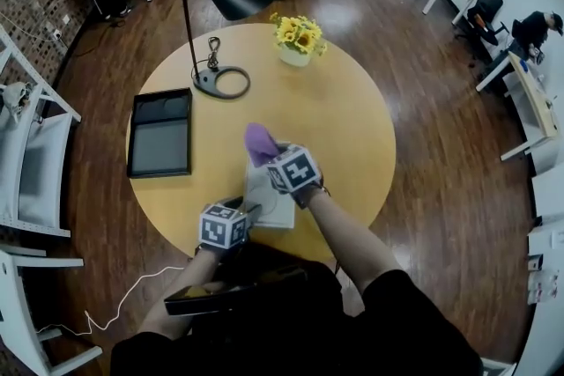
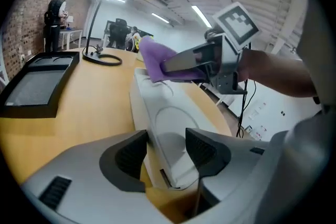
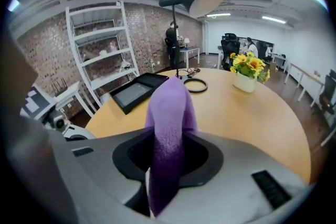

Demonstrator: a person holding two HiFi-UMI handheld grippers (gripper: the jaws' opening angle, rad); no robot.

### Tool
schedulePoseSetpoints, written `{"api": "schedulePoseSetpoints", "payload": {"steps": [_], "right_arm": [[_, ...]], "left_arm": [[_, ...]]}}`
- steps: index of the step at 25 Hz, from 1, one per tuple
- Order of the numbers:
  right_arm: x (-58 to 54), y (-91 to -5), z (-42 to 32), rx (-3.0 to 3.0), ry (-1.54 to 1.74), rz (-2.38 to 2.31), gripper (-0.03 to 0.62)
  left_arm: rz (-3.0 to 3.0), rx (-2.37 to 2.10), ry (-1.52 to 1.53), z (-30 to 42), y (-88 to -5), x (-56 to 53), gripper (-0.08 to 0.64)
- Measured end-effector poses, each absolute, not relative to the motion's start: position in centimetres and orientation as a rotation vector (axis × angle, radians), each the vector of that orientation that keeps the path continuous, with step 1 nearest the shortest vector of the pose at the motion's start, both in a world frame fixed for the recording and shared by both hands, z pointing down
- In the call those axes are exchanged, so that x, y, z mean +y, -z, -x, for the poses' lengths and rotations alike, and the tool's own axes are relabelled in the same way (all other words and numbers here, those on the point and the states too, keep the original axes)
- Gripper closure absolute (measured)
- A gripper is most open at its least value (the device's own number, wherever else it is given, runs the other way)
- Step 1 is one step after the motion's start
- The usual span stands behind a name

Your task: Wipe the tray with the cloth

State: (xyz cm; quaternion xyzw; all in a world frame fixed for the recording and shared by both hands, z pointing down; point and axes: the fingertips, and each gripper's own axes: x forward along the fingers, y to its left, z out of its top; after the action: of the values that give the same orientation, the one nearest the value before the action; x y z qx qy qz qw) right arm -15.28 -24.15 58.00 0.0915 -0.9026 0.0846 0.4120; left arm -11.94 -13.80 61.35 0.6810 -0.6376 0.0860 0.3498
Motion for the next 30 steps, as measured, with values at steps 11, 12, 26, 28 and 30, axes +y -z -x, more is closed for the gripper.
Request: {"api": "schedulePoseSetpoints", "payload": {"steps": [11,12,26,28,30], "right_arm": [[-24.0,-61.2,18.2,-2.104,-0.227,-0.297,0.489],[-24.3,-61.5,17.5,-2.077,-0.234,-0.307,0.489],[-30.4,-62.0,7.3,-2.11,-0.465,-0.572,0.491],[-30.9,-62.4,5.8,-2.08,-0.53,-0.621,0.491],[-30.7,-62.1,5.1,-2.063,-0.488,-0.637,0.494]], "left_arm": [[-1.692,-1.602,-0.096,11.9,-61.9,-13.8,0.334],[-1.68,-1.605,-0.073,12.1,-62.0,-13.7,0.334],[-1.637,-1.567,0.026,12.6,-61.8,-13.8,0.339],[-1.641,-1.567,0.031,12.5,-61.6,-13.9,0.339],[-1.645,-1.569,0.035,12.5,-61.3,-13.6,0.346]]}}
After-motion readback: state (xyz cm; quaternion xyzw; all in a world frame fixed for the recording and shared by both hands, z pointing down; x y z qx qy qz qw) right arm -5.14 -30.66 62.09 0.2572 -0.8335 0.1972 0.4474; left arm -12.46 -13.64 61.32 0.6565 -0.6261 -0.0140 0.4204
